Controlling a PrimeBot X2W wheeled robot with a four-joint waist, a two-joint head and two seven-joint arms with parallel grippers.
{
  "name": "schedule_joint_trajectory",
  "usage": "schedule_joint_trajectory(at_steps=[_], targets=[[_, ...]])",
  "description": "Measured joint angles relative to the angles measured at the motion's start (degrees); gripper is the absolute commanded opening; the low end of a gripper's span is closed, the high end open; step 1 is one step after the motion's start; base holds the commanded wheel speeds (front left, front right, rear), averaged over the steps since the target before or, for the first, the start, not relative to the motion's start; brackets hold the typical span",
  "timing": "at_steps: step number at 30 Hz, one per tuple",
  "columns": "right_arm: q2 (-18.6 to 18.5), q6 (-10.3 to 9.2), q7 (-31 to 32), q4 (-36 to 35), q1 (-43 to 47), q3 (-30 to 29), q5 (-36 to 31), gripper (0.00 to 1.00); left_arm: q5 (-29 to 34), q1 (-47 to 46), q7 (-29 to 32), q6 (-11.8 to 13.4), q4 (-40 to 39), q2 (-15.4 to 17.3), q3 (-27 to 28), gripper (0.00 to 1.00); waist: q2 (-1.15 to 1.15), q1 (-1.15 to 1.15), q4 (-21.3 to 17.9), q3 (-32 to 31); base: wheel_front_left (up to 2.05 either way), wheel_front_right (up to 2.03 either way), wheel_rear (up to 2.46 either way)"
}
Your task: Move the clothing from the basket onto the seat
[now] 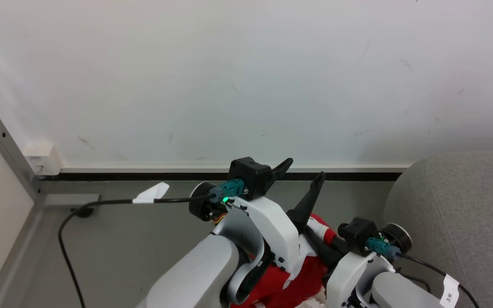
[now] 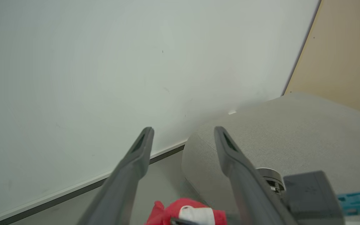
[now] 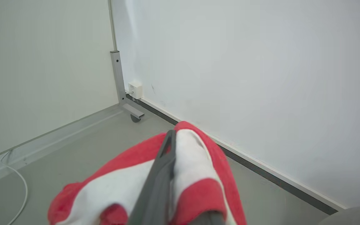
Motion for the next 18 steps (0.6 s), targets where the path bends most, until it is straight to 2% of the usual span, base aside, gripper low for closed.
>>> schedule_joint_trajectory(at_steps=[10, 18], targets=[[-3.1, 0.0, 0.0, -2.8, 0.2, -4.1, -1.4, 0.0, -0.1, 0.9, -0.4, 0.5, 0.6, 0.7, -0.2, 1.0, 0.0, 0.0, -1.8, -0.2, 0.0, 0.0, 0.0], [-6.0, 0.0, 0.0, -5.4, 0.4, -7.8, -3.3, 0.0, -0.6, 2.5, -0.9, 0.5, 0.7, 1.5, -0.7, 1.0, 0.0, 0.0, -4.9, 0.0, 0.0, 0.0, 0.0]])
